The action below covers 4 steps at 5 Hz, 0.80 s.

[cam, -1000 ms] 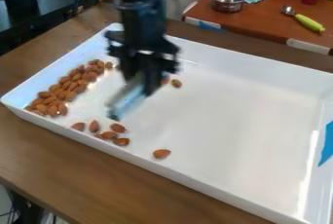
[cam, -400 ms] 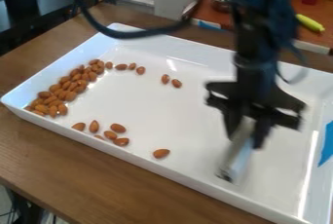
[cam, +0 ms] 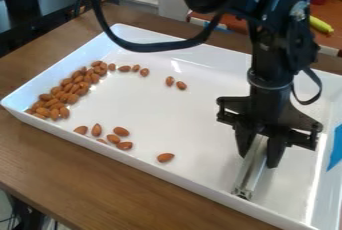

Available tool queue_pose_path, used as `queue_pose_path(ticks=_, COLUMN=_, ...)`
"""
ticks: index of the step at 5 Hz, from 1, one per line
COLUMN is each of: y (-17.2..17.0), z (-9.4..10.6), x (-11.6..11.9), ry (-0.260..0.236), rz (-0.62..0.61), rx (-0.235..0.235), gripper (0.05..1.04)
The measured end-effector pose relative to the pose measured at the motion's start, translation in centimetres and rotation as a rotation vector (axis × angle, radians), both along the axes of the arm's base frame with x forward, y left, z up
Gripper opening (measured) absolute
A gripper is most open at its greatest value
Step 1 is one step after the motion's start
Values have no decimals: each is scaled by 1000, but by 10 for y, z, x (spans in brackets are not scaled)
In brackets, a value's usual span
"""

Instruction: Sweep into pile

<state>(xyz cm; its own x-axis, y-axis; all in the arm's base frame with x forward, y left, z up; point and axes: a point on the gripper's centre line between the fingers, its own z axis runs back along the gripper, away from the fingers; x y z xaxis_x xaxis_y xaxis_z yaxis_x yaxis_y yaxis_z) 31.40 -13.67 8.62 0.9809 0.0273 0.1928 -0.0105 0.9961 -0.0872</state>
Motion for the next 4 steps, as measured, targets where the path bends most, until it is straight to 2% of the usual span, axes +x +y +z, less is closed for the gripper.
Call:
queue_pose_path(ticks=1, y=23, z=-3, x=-11, ry=15, rz=6, rx=20, gripper=382)
queue_pose_path(ticks=3, y=79, z=-4, x=-21, ry=95, rz=-1, rx=46, gripper=382)
queue_pose_path(ticks=4, y=108, z=-9, x=-28, ry=82, rz=23, rx=72, gripper=382)
